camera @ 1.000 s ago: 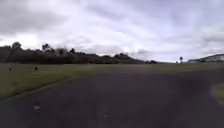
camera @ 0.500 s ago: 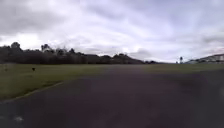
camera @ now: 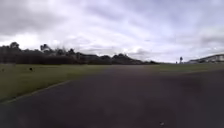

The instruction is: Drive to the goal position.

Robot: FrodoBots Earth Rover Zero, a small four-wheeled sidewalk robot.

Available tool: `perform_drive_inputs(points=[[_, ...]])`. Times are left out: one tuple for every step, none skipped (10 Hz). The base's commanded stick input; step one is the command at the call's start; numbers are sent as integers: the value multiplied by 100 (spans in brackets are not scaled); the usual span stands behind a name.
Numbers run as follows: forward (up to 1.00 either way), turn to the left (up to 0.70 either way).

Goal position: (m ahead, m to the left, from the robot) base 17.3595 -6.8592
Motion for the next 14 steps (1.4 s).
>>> perform_drive_inputs(points=[[70,2],[70,2],[70,2],[70,2],[70,2],[70,2],[70,2],[70,2],[70,2],[70,2],[70,2],[70,2],[70,2],[70,2]])
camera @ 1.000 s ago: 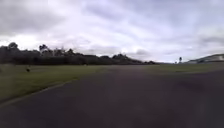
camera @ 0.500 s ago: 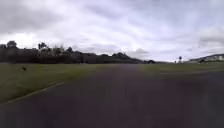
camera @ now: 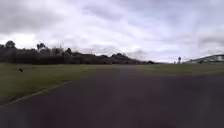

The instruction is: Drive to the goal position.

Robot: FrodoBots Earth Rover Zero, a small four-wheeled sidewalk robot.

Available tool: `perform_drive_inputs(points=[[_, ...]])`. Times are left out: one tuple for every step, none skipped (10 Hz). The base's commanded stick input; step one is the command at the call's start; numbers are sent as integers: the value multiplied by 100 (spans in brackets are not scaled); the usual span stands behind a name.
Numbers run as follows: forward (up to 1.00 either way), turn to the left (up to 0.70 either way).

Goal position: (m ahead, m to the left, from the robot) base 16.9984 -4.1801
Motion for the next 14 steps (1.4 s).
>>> perform_drive_inputs(points=[[70,2],[70,2],[70,2],[70,2],[70,2],[70,2],[70,2],[70,2],[70,2],[70,2],[70,2],[70,2],[70,2],[70,2]])
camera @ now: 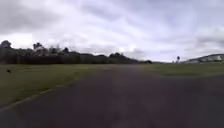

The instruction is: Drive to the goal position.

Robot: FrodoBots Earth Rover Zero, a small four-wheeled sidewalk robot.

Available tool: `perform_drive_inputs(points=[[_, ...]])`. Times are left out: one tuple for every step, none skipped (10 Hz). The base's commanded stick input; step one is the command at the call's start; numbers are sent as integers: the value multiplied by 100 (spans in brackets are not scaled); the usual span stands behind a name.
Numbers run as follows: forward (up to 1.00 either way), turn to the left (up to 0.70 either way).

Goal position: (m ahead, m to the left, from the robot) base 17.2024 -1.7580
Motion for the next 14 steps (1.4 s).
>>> perform_drive_inputs(points=[[70,2],[70,2],[70,2],[70,1],[70,0],[70,0],[70,0],[70,0],[70,0],[70,0],[70,0],[70,0],[70,0],[70,0]])
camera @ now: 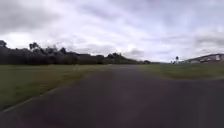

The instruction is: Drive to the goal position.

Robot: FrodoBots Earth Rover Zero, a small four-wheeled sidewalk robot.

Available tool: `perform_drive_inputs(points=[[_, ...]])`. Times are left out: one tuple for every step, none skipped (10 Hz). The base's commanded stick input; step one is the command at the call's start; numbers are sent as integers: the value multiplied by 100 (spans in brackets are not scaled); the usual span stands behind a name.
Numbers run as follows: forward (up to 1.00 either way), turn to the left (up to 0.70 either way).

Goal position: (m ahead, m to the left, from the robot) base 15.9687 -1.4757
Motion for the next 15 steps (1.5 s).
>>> perform_drive_inputs(points=[[70,0],[70,0],[70,0],[70,0],[70,0],[70,0],[70,0],[70,0],[70,0],[70,0],[70,0],[70,0],[70,0],[70,0],[70,0]])
